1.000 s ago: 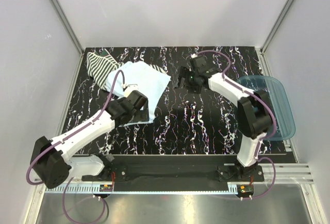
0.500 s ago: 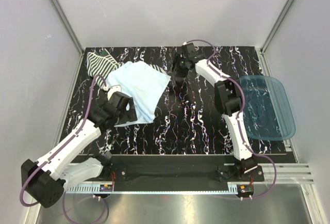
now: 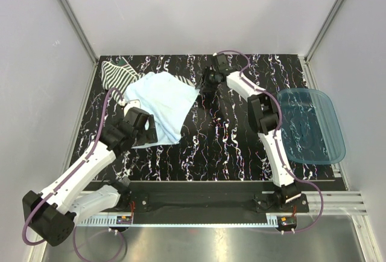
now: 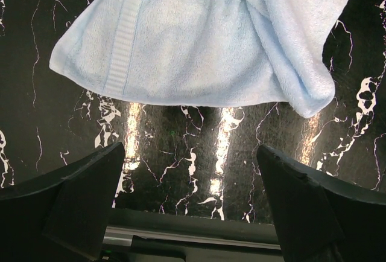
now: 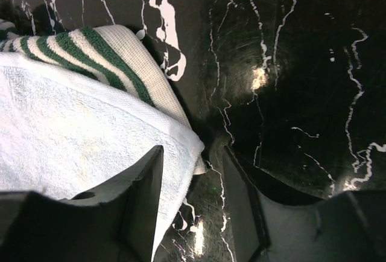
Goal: Roll the towels
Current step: Move the towel to the center of the board
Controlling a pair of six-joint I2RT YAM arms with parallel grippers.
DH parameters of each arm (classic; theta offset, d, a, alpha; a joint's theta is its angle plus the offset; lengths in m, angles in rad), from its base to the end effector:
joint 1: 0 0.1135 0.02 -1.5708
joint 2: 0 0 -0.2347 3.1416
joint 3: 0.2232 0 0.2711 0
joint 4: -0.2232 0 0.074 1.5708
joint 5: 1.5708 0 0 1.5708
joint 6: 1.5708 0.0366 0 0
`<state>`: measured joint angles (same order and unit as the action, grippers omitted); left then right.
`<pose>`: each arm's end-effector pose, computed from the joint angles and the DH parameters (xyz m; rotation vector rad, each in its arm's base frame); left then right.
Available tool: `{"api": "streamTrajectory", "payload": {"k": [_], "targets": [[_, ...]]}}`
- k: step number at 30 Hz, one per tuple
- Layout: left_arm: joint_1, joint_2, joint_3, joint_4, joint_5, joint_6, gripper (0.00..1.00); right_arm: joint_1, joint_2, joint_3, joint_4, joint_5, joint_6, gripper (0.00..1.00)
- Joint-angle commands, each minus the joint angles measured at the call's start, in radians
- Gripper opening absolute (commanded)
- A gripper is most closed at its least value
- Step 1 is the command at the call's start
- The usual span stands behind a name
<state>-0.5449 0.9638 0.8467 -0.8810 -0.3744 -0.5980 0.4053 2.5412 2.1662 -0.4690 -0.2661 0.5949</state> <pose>0.1902 -0.0996 0.2442 -0.2029 2.4607 0.0002 0.5056 0.2274 0.1234 0.1110 2.5236 0.7563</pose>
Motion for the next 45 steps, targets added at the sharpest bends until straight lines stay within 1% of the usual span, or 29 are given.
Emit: {"api": "streamTrajectory", "payload": {"k": [1, 7, 8, 11, 12, 15, 16, 21, 22, 23, 24, 31, 36, 42, 43, 45], "targets": [[0.005, -0.008, 0.012, 0.033, -0.012, 0.023, 0.99, 0.004, 0.034, 0.003, 0.007, -0.039, 0.009, 0.50], [0.005, -0.007, 0.006, 0.037, -0.012, 0.020, 0.99, 0.004, 0.044, -0.003, 0.026, -0.039, 0.022, 0.45], [0.003, -0.008, 0.006, 0.037, -0.012, 0.020, 0.99, 0.004, 0.047, 0.000, 0.026, -0.038, 0.022, 0.42], [0.003, -0.008, 0.005, 0.037, -0.014, 0.018, 0.99, 0.004, 0.051, 0.009, 0.024, -0.024, 0.022, 0.39], [0.005, -0.007, 0.006, 0.037, -0.014, 0.020, 0.98, 0.006, 0.050, 0.009, 0.026, -0.021, 0.020, 0.35], [0.005, -0.005, 0.006, 0.036, -0.015, 0.018, 0.99, 0.003, 0.050, 0.017, 0.030, -0.005, 0.020, 0.30], [0.003, -0.004, 0.006, 0.036, -0.015, 0.017, 0.99, 0.003, 0.048, 0.018, 0.030, 0.002, 0.020, 0.26], [0.003, 0.003, 0.005, 0.036, -0.017, 0.015, 0.98, -0.003, 0.027, 0.015, 0.041, 0.021, 0.008, 0.15], [0.005, 0.006, 0.003, 0.036, -0.018, 0.015, 0.98, -0.006, 0.024, 0.018, 0.041, 0.025, 0.005, 0.11], [0.005, 0.006, 0.005, 0.036, -0.018, 0.015, 0.98, -0.010, 0.018, 0.021, 0.040, 0.025, 0.003, 0.04], [0.003, 0.009, 0.006, 0.036, -0.018, 0.014, 0.98, -0.011, 0.014, 0.024, 0.038, 0.025, 0.002, 0.01], [0.005, 0.009, 0.008, 0.030, -0.021, 0.004, 0.98, -0.016, -0.044, 0.056, 0.009, 0.027, -0.024, 0.00], [0.003, 0.009, -0.004, 0.043, 0.009, -0.019, 0.98, -0.016, -0.143, 0.075, -0.025, 0.016, -0.047, 0.00], [0.005, 0.021, -0.023, 0.057, 0.038, -0.051, 0.98, -0.022, -0.330, 0.080, -0.085, 0.054, -0.092, 0.00], [0.005, 0.027, -0.021, 0.056, 0.038, -0.059, 0.98, -0.025, -0.391, 0.063, -0.100, 0.073, -0.093, 0.00], [0.006, 0.027, -0.018, 0.054, 0.049, -0.065, 0.98, -0.048, -0.461, 0.020, -0.100, 0.079, -0.087, 0.00]]}}
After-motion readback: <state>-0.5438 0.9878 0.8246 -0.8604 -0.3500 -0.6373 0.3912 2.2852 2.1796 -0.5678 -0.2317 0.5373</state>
